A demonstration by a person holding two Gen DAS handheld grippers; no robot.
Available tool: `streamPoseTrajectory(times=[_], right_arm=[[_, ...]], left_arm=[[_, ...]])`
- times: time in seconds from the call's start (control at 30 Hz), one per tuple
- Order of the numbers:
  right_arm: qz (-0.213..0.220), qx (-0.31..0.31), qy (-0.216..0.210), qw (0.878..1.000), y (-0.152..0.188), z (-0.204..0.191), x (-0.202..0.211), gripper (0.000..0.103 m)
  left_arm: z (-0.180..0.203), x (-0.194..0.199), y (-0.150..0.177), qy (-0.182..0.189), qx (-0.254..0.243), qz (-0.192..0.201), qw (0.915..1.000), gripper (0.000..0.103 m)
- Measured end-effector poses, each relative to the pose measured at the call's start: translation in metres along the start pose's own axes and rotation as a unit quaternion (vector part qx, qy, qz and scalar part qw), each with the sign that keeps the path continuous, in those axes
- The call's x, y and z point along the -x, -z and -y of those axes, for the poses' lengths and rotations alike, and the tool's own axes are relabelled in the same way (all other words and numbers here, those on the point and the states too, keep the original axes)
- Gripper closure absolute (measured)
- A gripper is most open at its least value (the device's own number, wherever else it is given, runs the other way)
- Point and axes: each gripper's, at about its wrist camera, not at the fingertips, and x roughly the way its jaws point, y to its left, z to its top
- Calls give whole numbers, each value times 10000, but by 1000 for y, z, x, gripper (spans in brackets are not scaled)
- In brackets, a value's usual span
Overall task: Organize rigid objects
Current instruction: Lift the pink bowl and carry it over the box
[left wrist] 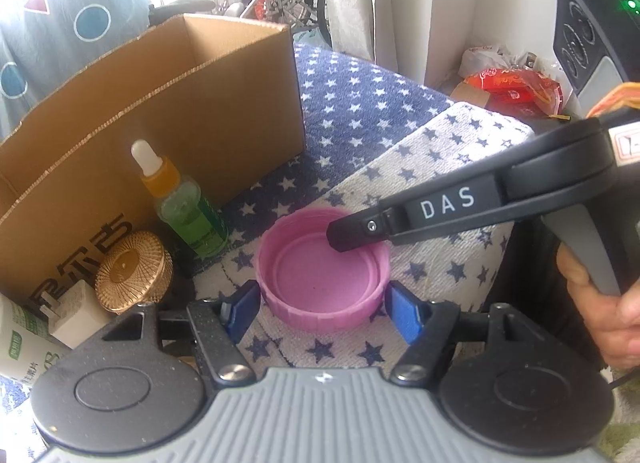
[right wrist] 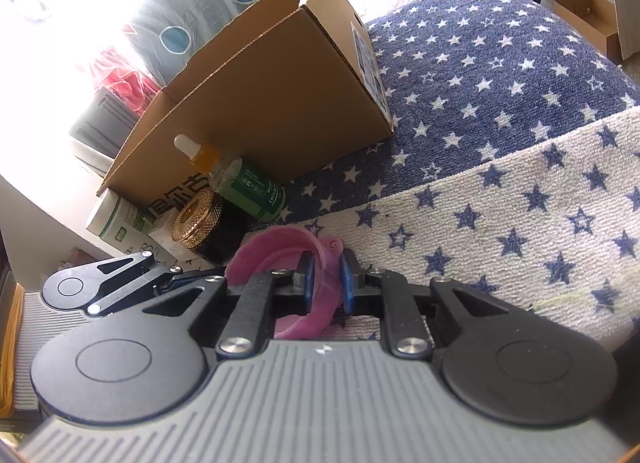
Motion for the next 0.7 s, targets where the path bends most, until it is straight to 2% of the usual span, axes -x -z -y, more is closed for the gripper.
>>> streamPoseTrajectory(times=[0.5,0.7], right_arm=[[468,374,9,9982,-4,-32,39,88],[758,899,35,9931,-13,-65,59,88]], left_arm=[[4,54,-3,-198,-101,780,9967,33],[-4,83,-3,-401,-68,1256,9912,33]])
